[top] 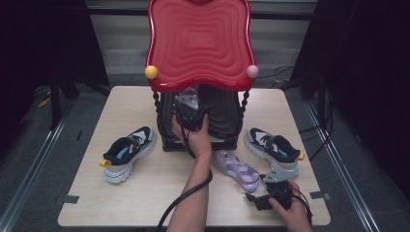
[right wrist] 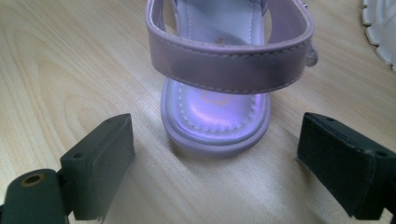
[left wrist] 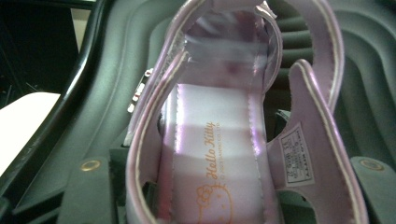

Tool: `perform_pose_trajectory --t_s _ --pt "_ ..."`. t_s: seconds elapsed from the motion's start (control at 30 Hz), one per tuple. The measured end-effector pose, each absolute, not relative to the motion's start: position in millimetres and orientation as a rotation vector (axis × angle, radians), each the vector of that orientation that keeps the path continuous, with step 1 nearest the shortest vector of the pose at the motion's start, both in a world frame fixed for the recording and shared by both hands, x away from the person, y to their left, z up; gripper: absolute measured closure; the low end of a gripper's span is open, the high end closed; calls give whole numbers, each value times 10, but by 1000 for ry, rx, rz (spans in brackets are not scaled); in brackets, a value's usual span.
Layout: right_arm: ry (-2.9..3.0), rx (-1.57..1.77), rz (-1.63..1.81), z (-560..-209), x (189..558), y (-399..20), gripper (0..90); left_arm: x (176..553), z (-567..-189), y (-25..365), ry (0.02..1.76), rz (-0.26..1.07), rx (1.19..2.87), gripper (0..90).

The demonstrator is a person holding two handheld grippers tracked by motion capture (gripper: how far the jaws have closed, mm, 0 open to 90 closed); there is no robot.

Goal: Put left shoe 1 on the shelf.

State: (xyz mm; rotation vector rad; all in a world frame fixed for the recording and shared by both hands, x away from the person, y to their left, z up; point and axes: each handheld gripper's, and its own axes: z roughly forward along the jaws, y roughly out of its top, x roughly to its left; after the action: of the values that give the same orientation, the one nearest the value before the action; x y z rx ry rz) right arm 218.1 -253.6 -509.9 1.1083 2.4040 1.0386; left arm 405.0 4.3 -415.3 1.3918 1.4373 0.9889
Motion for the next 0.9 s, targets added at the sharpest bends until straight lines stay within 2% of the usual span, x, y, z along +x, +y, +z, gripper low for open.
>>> perform_pose_trajectory --t_s 0.9 --pt "2403 1108 1038 -5099 2181 -2537 103 4023 -4175 56 1376 942 1543 191"
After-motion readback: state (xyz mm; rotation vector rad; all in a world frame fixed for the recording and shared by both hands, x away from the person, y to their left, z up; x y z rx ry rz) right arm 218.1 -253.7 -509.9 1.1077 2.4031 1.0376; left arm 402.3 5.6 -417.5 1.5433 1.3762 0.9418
